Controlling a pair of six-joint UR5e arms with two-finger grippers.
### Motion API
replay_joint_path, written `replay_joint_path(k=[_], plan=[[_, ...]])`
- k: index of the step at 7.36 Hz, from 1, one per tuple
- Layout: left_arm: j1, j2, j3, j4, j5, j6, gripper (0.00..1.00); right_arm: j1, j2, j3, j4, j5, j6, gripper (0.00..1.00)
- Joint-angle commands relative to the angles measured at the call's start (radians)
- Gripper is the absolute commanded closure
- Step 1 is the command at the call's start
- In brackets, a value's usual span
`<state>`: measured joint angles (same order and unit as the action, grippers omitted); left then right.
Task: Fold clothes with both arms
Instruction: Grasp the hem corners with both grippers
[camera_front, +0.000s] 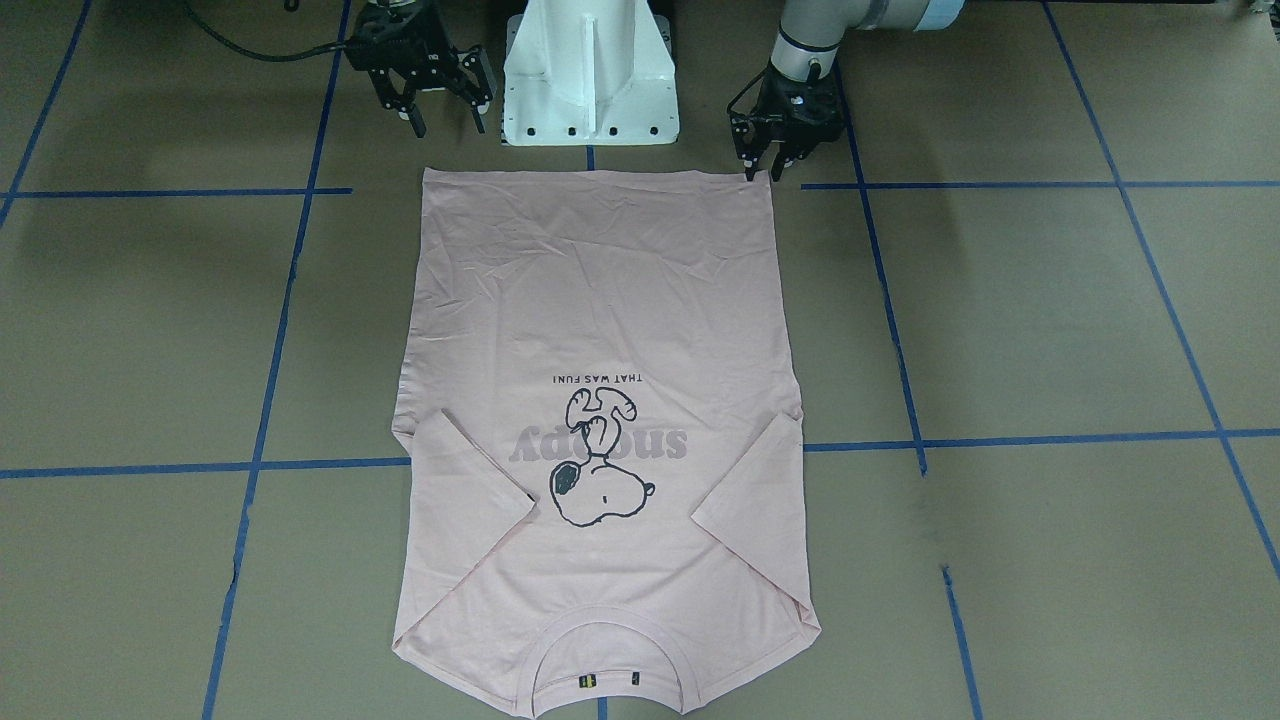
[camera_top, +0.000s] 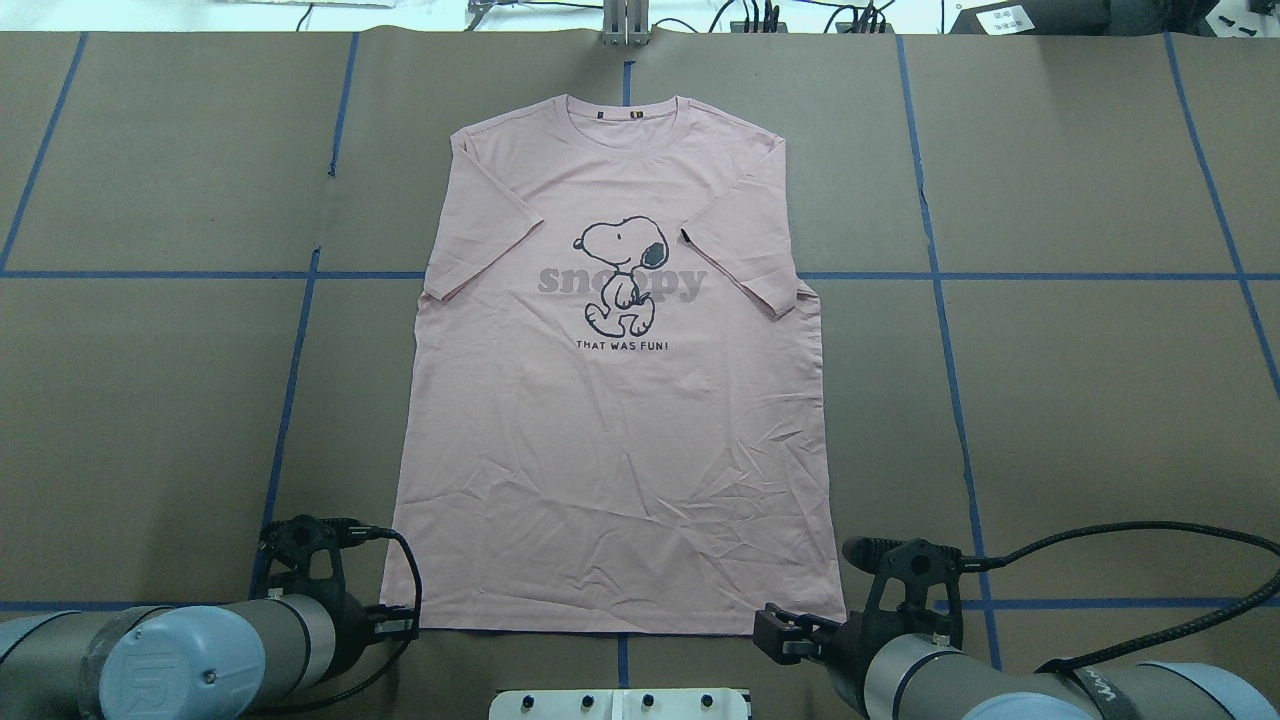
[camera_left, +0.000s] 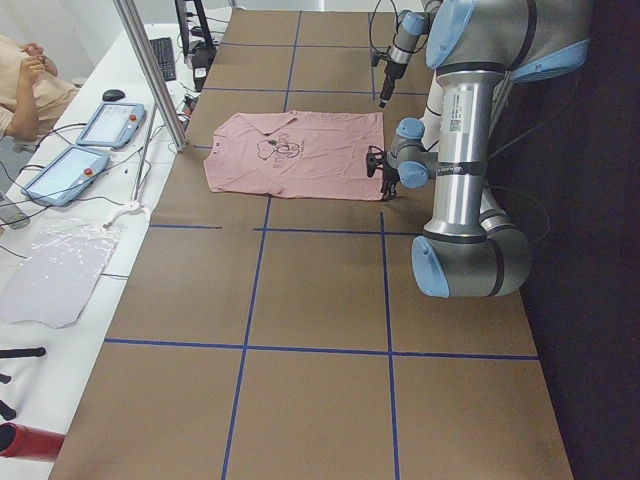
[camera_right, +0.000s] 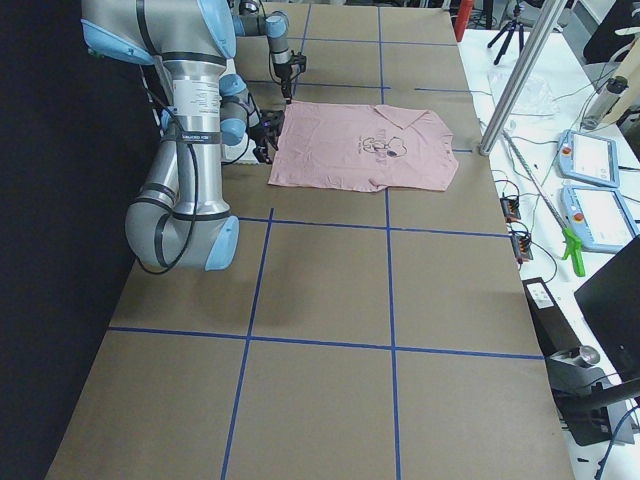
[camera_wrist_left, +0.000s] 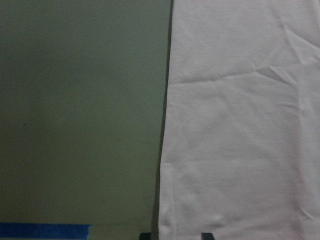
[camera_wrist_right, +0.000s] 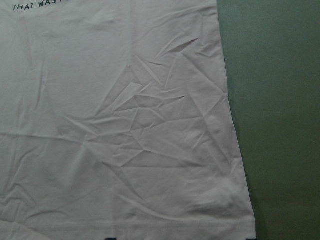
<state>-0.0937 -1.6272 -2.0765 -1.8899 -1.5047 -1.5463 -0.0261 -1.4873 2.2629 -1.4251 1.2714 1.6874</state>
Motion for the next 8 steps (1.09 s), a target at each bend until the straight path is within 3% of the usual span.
replay_joint_path(k=[1, 2, 3, 5, 8], plan=[[0.003, -0.003, 0.009, 0.000, -0.003, 0.000, 0.61, 0.000, -0.002, -0.002, 0.000, -0.004, 0.000, 0.10], [0.002, -0.003, 0.009, 0.000, -0.005, 0.000, 0.85, 0.000, -0.002, -0.003, 0.000, -0.004, 0.000, 0.10], [0.002, -0.005, 0.006, 0.000, -0.005, 0.002, 1.00, 0.000, -0.002, -0.005, -0.002, -0.003, 0.000, 0.10], [0.002, -0.005, -0.004, 0.002, -0.005, 0.006, 1.00, -0.003, -0.005, -0.011, -0.006, -0.006, 0.003, 0.14], [0.002, -0.013, -0.007, 0.002, -0.006, 0.006, 1.00, -0.031, -0.001, -0.045, -0.089, -0.029, 0.190, 0.41]])
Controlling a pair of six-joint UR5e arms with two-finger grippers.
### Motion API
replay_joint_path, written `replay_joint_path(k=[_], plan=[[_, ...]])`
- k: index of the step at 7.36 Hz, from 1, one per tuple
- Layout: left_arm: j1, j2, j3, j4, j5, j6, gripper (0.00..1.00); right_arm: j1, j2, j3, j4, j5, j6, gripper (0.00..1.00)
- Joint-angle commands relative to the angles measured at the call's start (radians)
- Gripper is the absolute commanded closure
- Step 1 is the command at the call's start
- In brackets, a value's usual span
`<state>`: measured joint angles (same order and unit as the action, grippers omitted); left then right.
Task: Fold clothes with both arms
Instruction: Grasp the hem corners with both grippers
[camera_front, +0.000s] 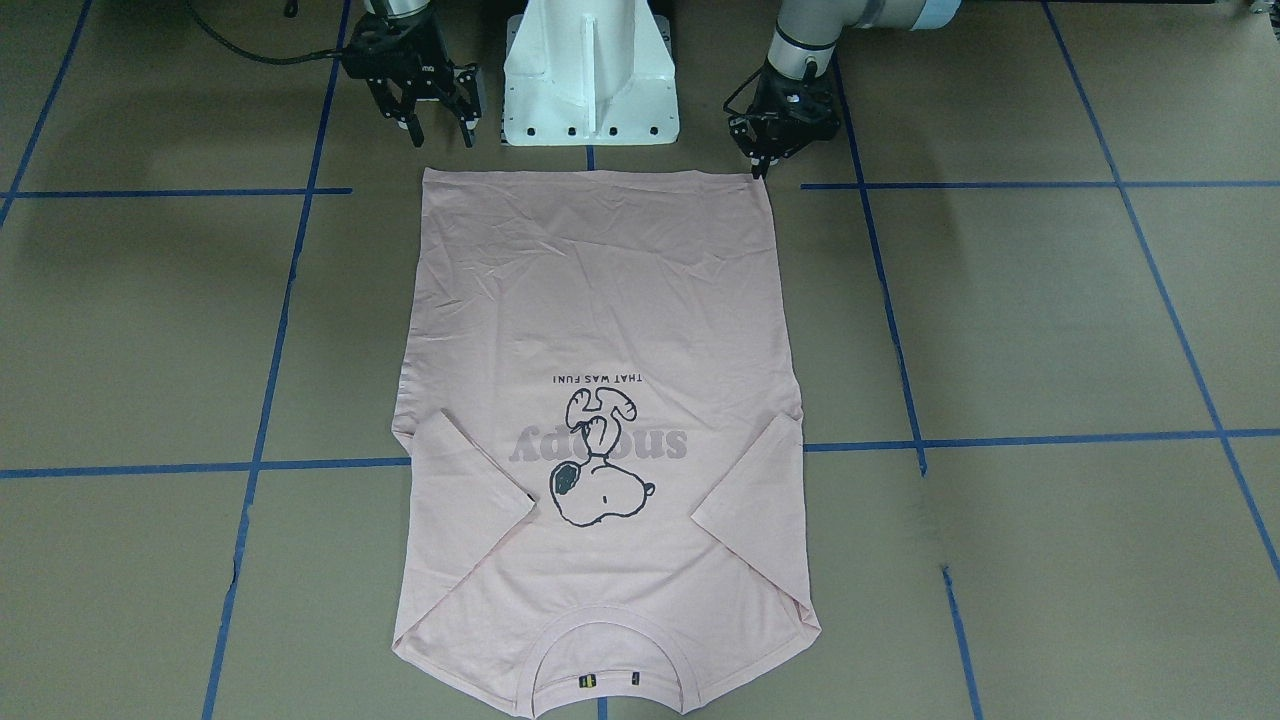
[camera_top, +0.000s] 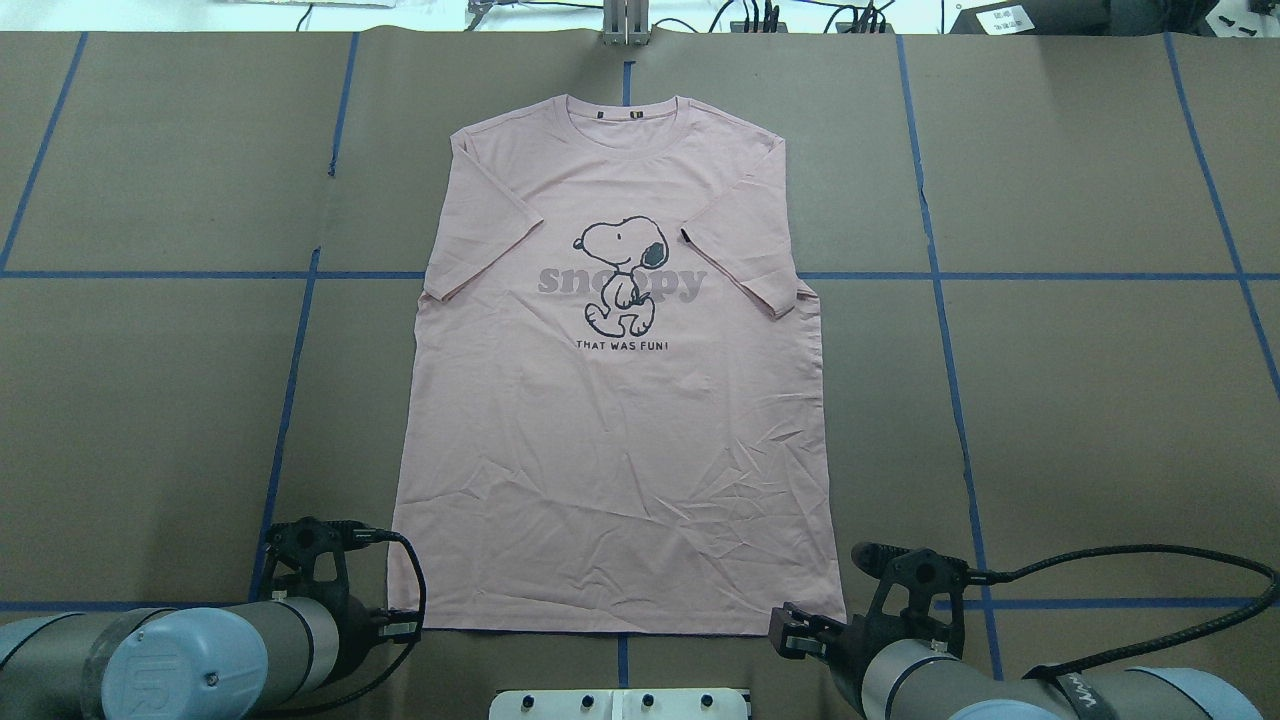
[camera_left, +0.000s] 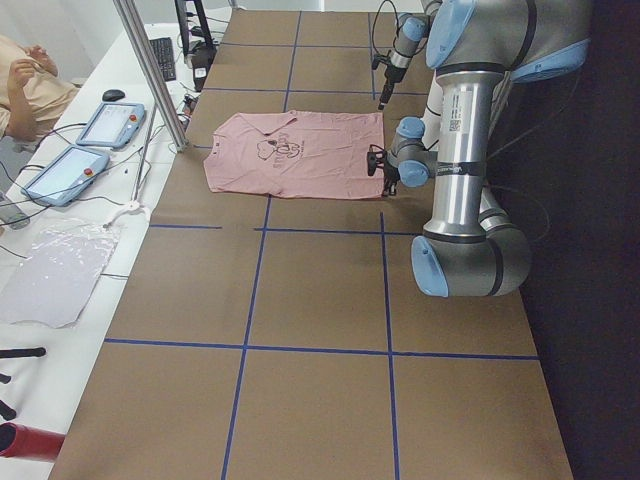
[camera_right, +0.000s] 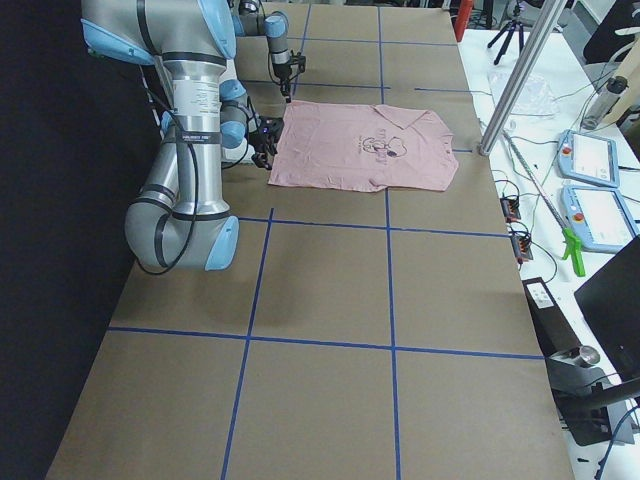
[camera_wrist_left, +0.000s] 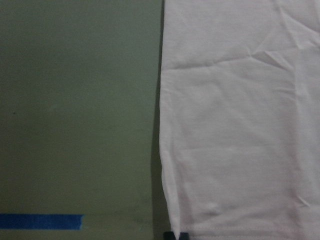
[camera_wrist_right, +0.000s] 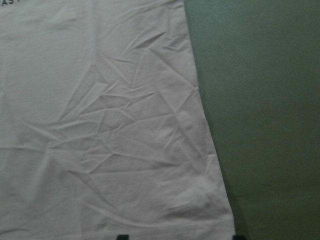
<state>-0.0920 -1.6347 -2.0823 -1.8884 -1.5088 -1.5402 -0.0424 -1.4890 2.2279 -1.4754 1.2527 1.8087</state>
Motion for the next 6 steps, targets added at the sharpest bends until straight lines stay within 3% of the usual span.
replay_joint_path(k=[1, 3, 6], plan=[[0.000, -0.013, 0.001, 0.000, -0.001, 0.000, 1.00, -0.022, 0.003, -0.037, -0.042, -0.027, 0.083, 0.42], [0.000, -0.016, 0.001, 0.000, -0.002, 0.000, 1.00, -0.034, 0.001, -0.063, -0.046, -0.045, 0.102, 0.48], [0.000, -0.017, -0.001, -0.001, -0.002, 0.000, 1.00, -0.034, -0.001, -0.076, -0.046, -0.048, 0.104, 0.49]])
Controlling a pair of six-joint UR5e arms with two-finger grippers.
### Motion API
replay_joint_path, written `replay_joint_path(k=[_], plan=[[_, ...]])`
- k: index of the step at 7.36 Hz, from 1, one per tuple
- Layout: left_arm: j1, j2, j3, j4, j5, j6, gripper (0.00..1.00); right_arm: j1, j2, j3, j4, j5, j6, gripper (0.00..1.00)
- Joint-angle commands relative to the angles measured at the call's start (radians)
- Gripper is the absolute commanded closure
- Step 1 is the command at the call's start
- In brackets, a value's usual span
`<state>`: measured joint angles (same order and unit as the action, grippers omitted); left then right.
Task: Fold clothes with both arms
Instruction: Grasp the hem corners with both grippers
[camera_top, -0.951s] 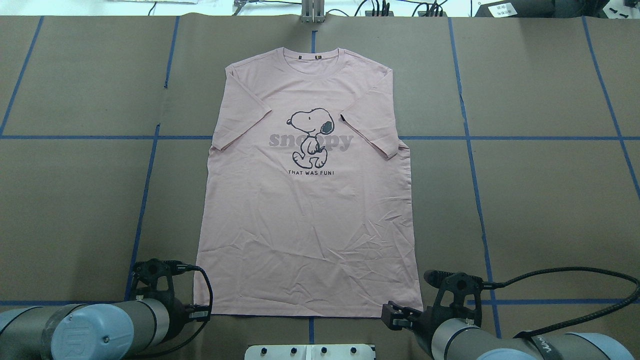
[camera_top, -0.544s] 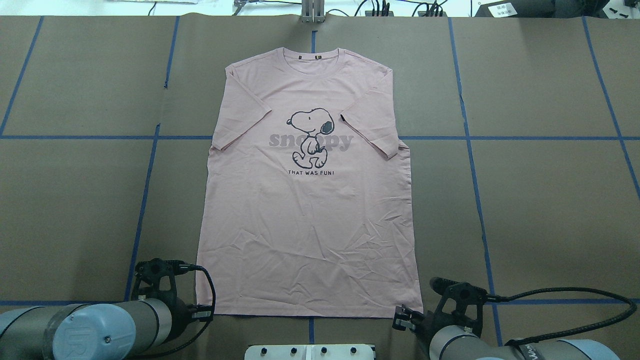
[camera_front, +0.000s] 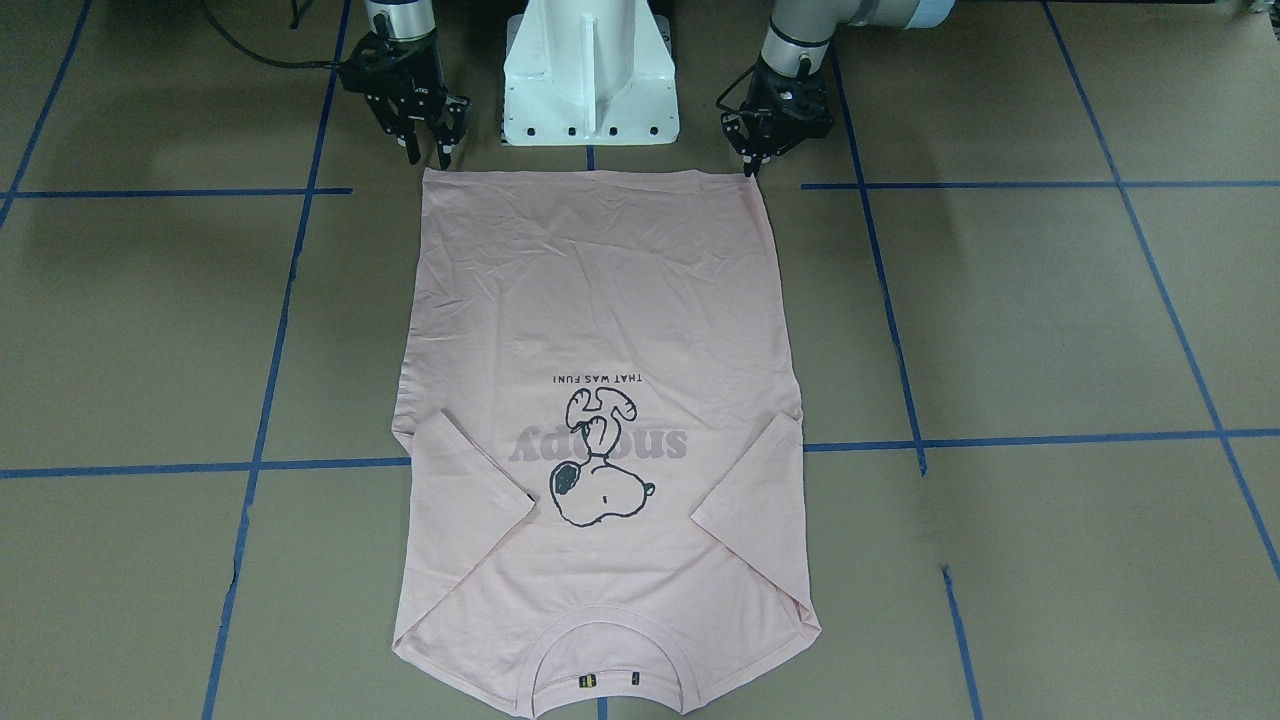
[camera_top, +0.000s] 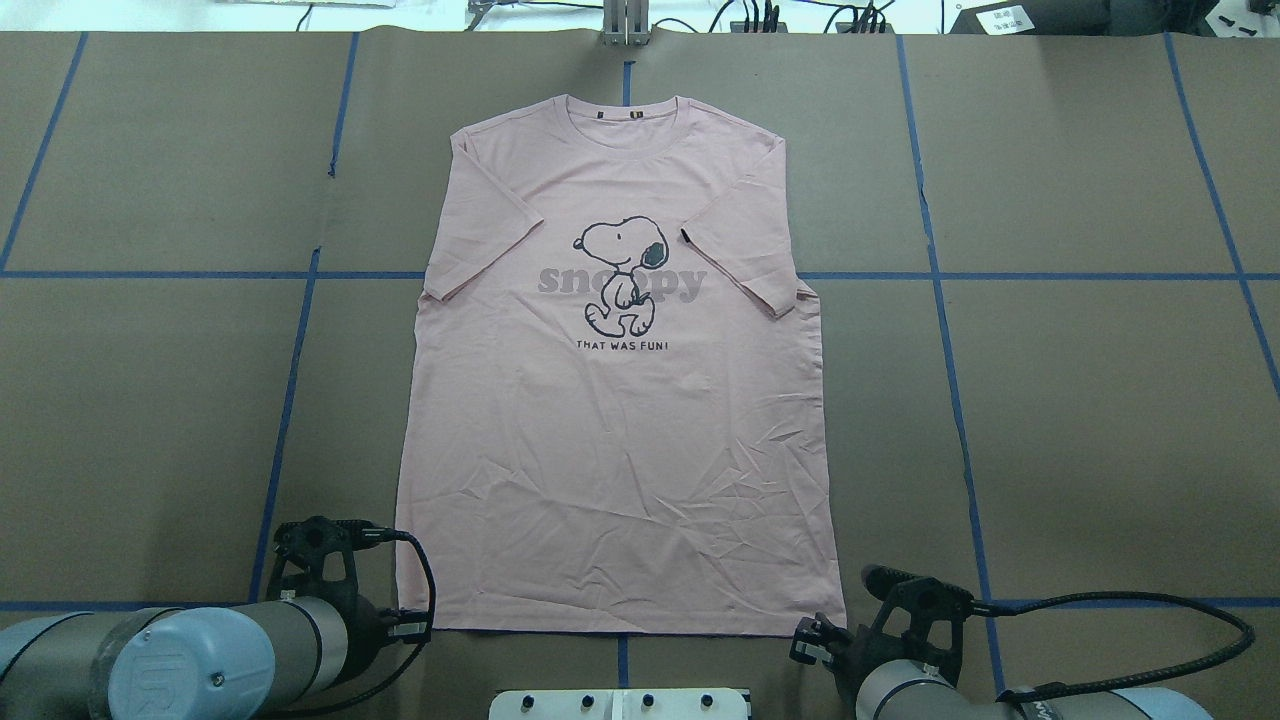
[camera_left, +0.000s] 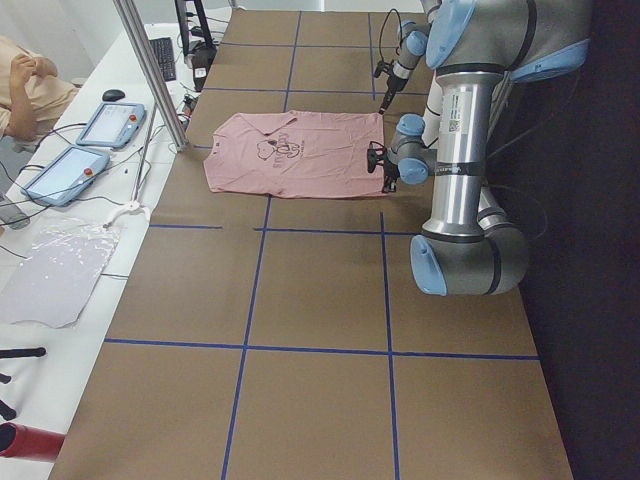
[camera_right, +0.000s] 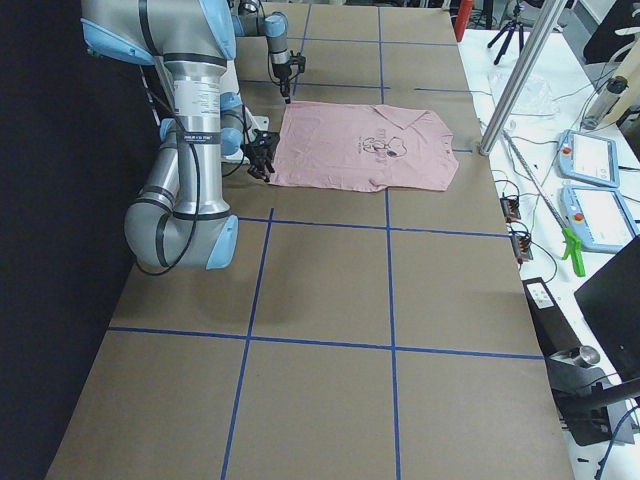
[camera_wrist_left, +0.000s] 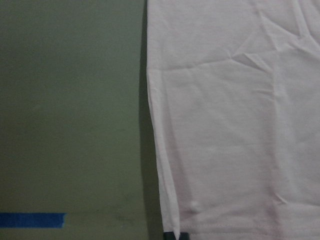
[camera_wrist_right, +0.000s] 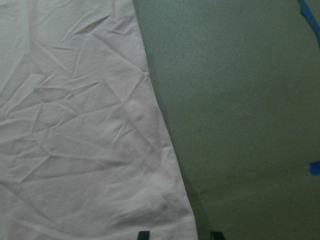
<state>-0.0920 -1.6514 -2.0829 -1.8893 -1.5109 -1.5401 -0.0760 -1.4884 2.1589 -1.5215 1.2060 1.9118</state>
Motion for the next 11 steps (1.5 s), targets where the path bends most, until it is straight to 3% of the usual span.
replay_joint_path(k=[1, 5, 6, 7, 8, 9, 11], plan=[[0.002, -0.001, 0.000, -0.001, 0.000, 0.000, 1.00, -0.001, 0.005, -0.026, 0.000, -0.014, 0.001, 0.49], [0.000, -0.001, 0.000, -0.001, 0.000, 0.002, 1.00, -0.002, 0.011, -0.045, 0.000, -0.022, 0.001, 0.50], [0.000, -0.001, 0.001, -0.001, 0.000, 0.003, 1.00, -0.002, 0.011, -0.045, 0.000, -0.023, 0.001, 0.56], [0.000, -0.001, 0.000, -0.001, 0.000, 0.005, 1.00, -0.002, 0.013, -0.045, 0.000, -0.025, 0.001, 0.71], [0.000, -0.001, 0.000, -0.001, 0.000, 0.005, 1.00, -0.002, 0.014, -0.045, 0.000, -0.025, 0.003, 0.94], [0.000, -0.001, 0.000, -0.001, 0.000, 0.005, 1.00, -0.002, 0.014, -0.045, 0.000, -0.025, 0.001, 1.00], [0.000, -0.002, -0.002, -0.002, 0.000, 0.005, 1.00, -0.002, 0.013, -0.044, 0.000, -0.025, 0.001, 1.00]])
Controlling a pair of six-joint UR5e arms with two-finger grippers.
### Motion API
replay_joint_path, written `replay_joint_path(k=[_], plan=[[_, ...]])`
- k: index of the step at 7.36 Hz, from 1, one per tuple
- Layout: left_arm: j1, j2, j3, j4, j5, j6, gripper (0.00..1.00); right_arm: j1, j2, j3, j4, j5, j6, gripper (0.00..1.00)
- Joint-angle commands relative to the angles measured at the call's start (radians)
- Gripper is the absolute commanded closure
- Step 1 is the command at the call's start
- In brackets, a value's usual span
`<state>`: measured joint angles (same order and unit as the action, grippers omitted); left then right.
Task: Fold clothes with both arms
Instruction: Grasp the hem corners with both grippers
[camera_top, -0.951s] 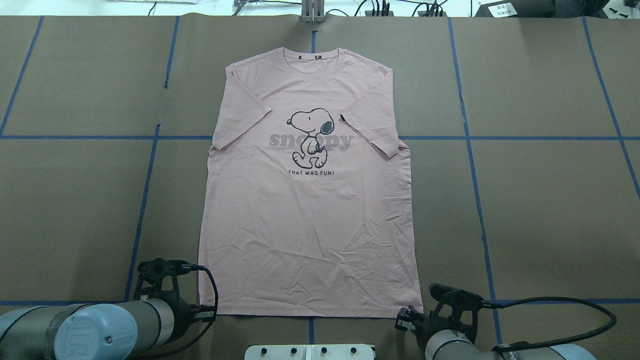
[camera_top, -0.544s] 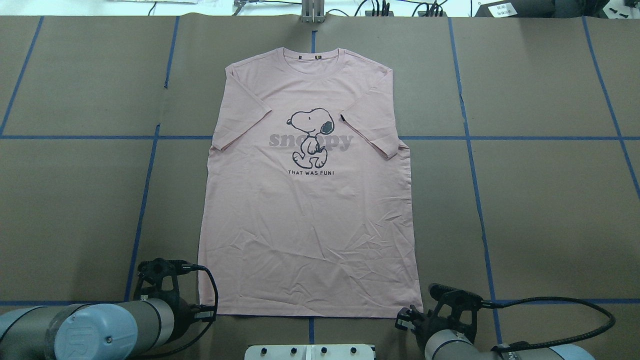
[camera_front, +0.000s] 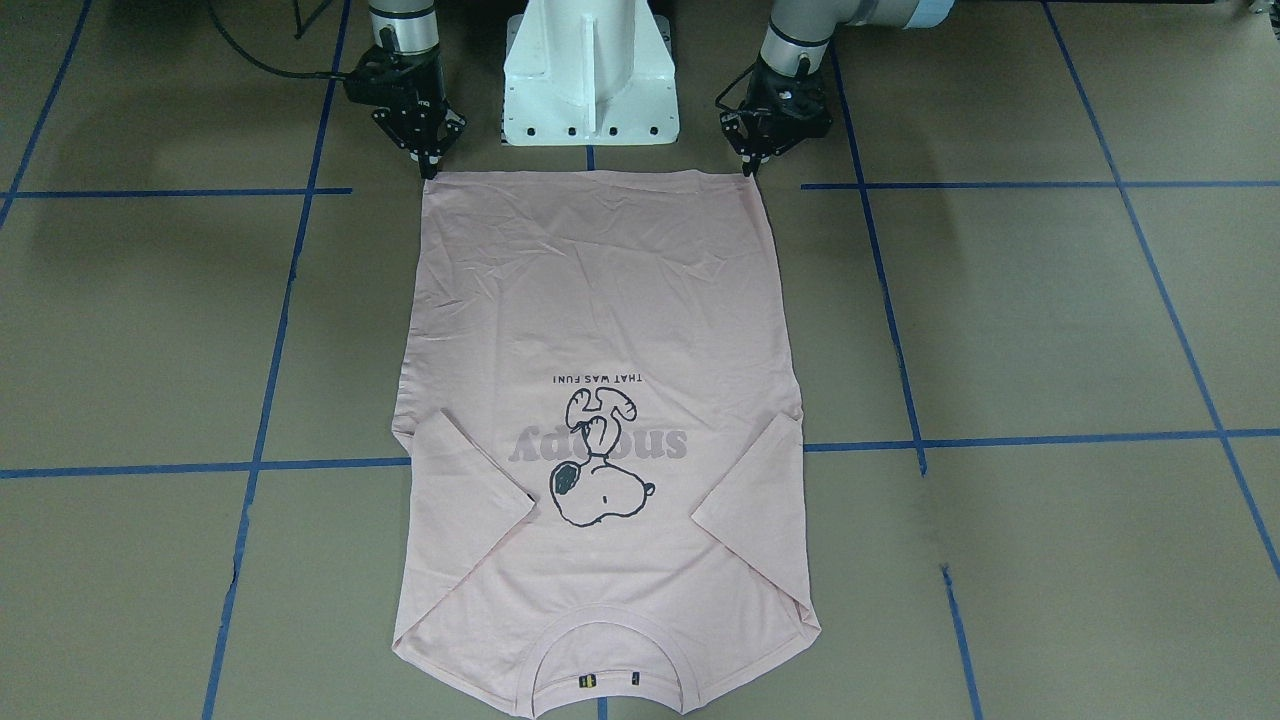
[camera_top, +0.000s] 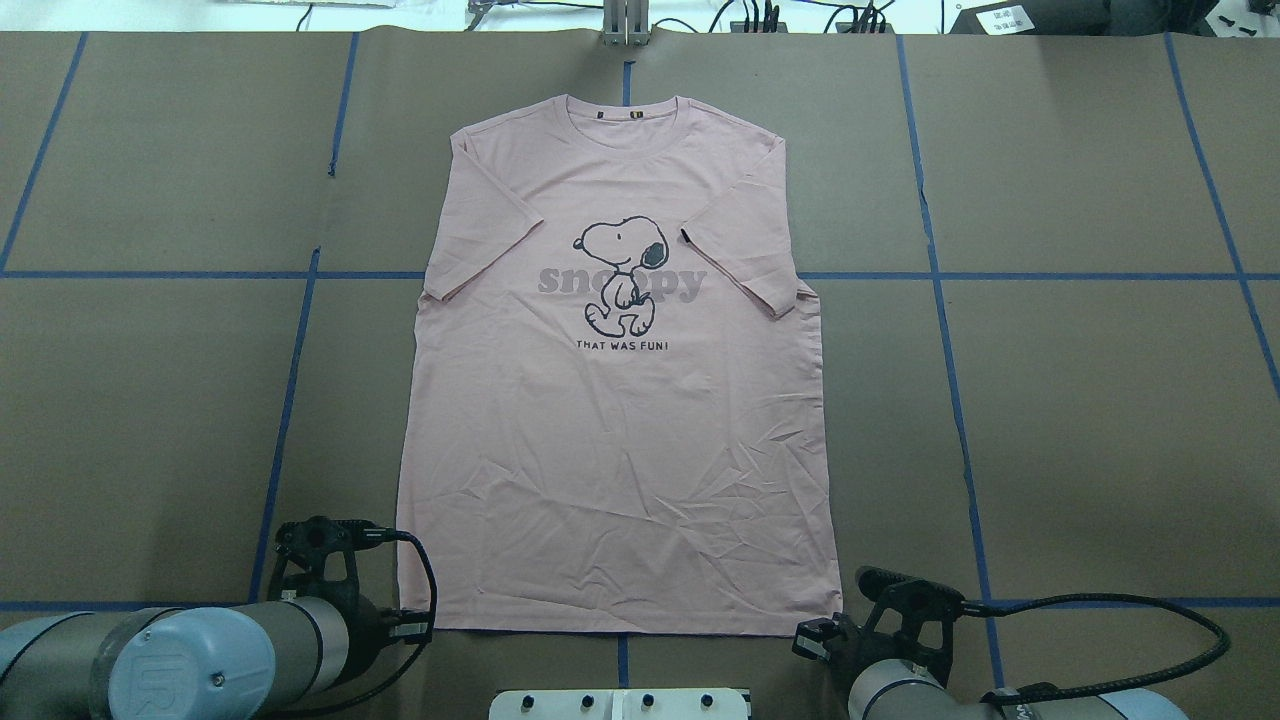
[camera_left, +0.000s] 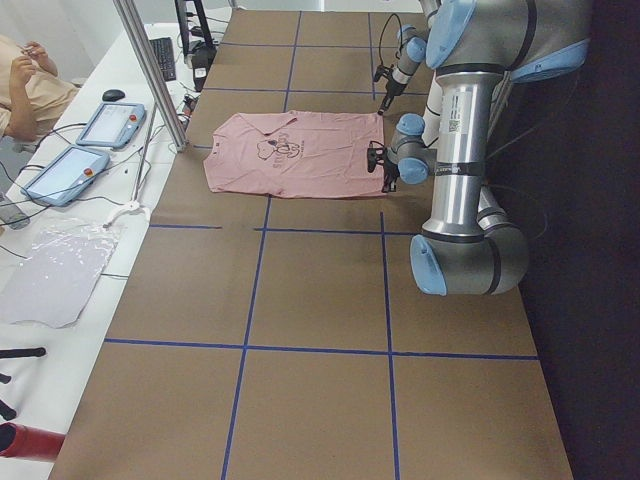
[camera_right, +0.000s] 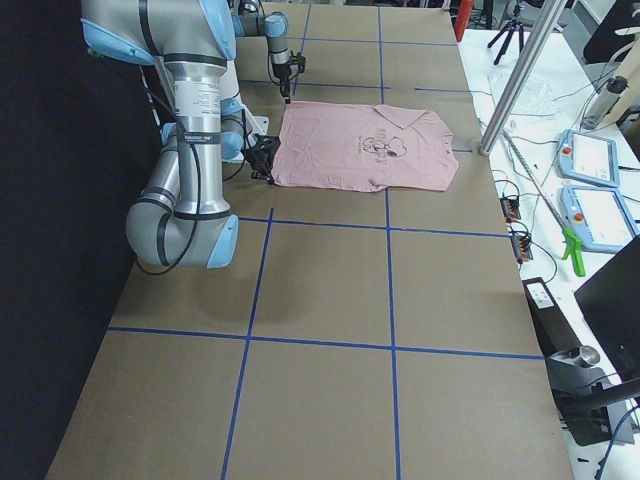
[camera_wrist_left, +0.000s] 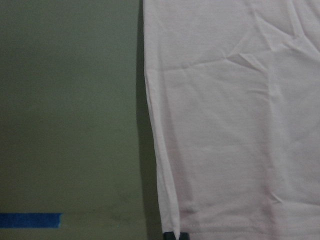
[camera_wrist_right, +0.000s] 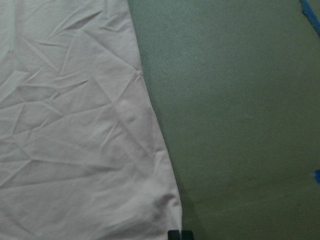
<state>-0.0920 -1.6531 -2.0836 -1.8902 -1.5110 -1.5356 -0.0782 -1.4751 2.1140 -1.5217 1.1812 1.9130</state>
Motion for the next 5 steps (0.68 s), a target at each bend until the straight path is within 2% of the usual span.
replay_joint_path(k=[1, 2, 3, 4, 5], plan=[[0.000, -0.014, -0.003, 0.000, -0.002, 0.000, 1.00, 0.000, -0.002, 0.007, 0.000, 0.000, -0.002, 1.00], [-0.002, -0.017, -0.022, 0.006, -0.002, 0.000, 1.00, 0.009, -0.005, 0.029, -0.001, 0.004, -0.012, 1.00], [-0.015, 0.002, -0.115, 0.020, -0.008, 0.003, 1.00, 0.011, -0.014, 0.120, -0.068, 0.011, -0.034, 1.00], [-0.017, 0.007, -0.256, 0.136, -0.084, 0.002, 1.00, -0.012, -0.010, 0.239, -0.187, 0.015, -0.041, 1.00], [-0.017, -0.016, -0.421, 0.313, -0.148, 0.002, 1.00, -0.053, -0.005, 0.390, -0.301, 0.015, -0.052, 1.00]])
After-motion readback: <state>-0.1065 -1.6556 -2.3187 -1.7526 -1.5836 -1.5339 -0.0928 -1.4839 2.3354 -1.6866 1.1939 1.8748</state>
